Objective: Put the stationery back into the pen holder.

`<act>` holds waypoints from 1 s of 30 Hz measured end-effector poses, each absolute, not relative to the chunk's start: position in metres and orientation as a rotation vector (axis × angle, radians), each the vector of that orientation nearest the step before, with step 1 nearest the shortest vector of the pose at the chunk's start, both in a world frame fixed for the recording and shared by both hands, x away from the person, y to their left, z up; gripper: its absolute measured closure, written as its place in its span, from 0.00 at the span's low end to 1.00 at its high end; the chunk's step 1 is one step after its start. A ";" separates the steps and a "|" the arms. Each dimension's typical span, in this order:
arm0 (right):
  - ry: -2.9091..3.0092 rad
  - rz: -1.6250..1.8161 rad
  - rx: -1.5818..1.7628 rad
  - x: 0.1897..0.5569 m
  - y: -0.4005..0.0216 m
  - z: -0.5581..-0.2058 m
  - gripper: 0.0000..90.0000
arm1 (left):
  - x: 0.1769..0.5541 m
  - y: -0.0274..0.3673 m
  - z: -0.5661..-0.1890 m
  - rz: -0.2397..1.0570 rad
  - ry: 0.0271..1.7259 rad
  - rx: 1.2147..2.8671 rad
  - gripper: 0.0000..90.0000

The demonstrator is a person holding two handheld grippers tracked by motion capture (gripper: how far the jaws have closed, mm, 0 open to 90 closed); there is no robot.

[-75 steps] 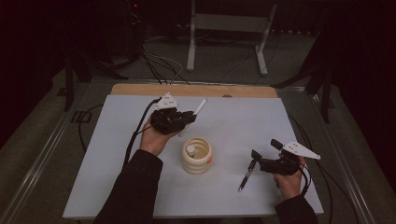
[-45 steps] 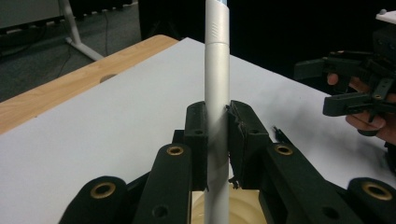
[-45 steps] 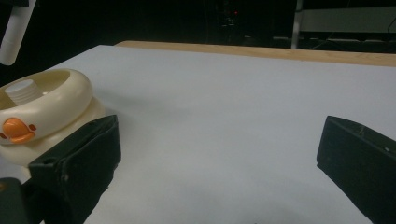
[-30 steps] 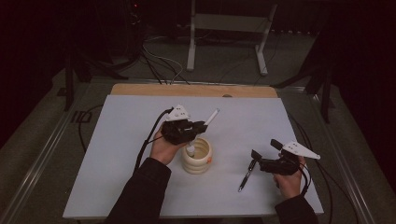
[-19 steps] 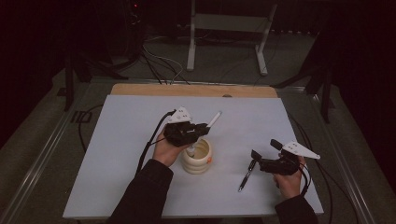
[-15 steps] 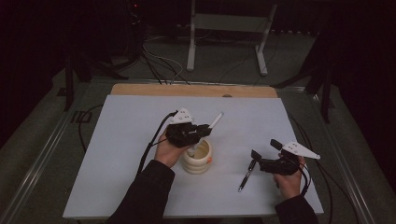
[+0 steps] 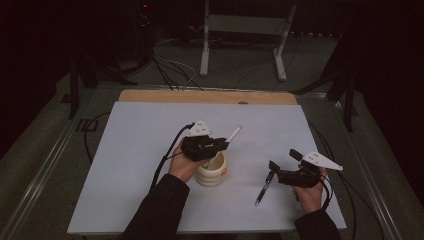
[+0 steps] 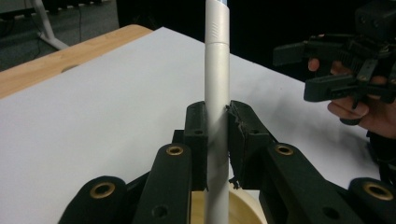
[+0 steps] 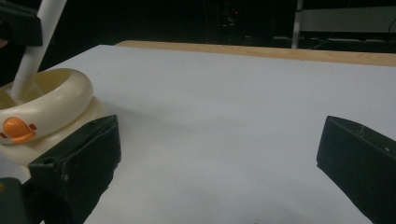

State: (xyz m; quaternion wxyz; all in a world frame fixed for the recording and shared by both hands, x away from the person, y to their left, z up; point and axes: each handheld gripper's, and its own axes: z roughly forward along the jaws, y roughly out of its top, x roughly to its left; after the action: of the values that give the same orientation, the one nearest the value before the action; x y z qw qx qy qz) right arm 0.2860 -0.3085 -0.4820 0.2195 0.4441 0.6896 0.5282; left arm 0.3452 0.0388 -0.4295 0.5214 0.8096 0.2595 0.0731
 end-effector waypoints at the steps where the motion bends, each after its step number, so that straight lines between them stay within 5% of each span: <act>1: 1.908 1.461 1.228 0.286 -0.308 -0.482 0.00 | 0.345 0.038 -0.431 0.173 0.622 1.941 0.88; 30: 1.912 1.461 1.224 0.286 -0.308 -0.482 0.00 | 0.341 0.044 -0.446 0.180 0.644 1.966 0.88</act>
State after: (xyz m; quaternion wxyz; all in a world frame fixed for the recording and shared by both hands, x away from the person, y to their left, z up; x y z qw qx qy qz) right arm 0.2862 -0.3080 -0.4823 0.2190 0.4424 0.6910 0.5281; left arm 0.3406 0.0437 -0.4461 0.5076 0.8157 0.2671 0.0749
